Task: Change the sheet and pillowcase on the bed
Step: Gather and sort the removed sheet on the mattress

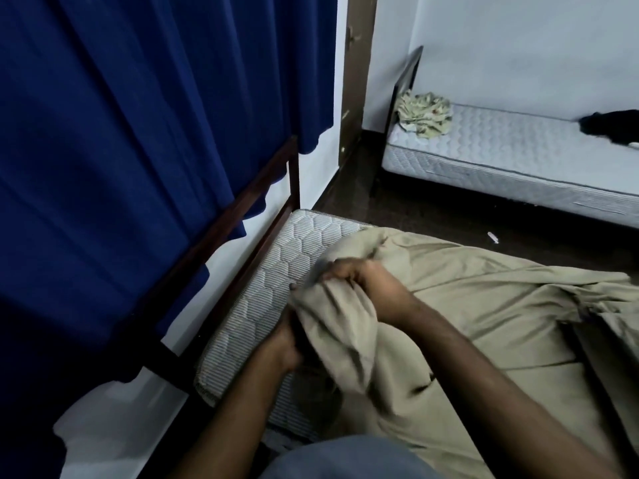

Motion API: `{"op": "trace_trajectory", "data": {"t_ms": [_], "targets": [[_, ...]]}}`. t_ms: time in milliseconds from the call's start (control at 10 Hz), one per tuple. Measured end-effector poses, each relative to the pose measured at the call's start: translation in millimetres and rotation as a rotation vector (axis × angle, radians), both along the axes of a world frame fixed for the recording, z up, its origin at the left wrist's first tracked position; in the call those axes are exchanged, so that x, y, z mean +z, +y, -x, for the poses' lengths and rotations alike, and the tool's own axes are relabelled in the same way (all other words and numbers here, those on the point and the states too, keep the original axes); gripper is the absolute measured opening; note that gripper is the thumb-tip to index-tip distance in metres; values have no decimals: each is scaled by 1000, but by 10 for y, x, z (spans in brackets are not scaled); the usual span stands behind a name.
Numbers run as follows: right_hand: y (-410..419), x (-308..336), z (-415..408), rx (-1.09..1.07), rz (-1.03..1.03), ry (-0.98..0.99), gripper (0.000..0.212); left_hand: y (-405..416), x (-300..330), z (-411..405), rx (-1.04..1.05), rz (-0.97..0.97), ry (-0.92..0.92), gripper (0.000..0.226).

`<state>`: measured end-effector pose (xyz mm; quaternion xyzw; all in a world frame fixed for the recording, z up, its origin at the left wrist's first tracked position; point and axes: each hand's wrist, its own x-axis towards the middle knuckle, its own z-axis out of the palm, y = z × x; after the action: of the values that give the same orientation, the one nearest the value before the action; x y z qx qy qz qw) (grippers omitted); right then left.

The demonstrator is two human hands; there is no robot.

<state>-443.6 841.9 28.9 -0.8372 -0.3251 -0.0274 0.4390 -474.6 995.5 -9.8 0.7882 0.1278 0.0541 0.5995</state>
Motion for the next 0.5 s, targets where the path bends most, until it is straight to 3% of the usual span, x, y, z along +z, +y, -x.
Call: {"op": "trace_trajectory", "data": {"t_ms": [100, 200, 300, 400, 500], "targets": [[-45, 3, 135, 216, 57, 133, 24, 152, 187, -122, -507, 913, 299, 44], [-225, -72, 189, 281, 145, 343, 54, 113, 40, -329, -135, 967, 376, 52], [-397, -76, 136, 81, 77, 328, 61, -45, 322, -436, -339, 839, 256, 35], [-533, 20, 13, -348, -226, 143, 42, -140, 498, -408, -610, 643, 231, 37], [-704, 93, -31, -463, -224, -28, 30, -202, 717, -389, -807, 561, 293, 35]]}}
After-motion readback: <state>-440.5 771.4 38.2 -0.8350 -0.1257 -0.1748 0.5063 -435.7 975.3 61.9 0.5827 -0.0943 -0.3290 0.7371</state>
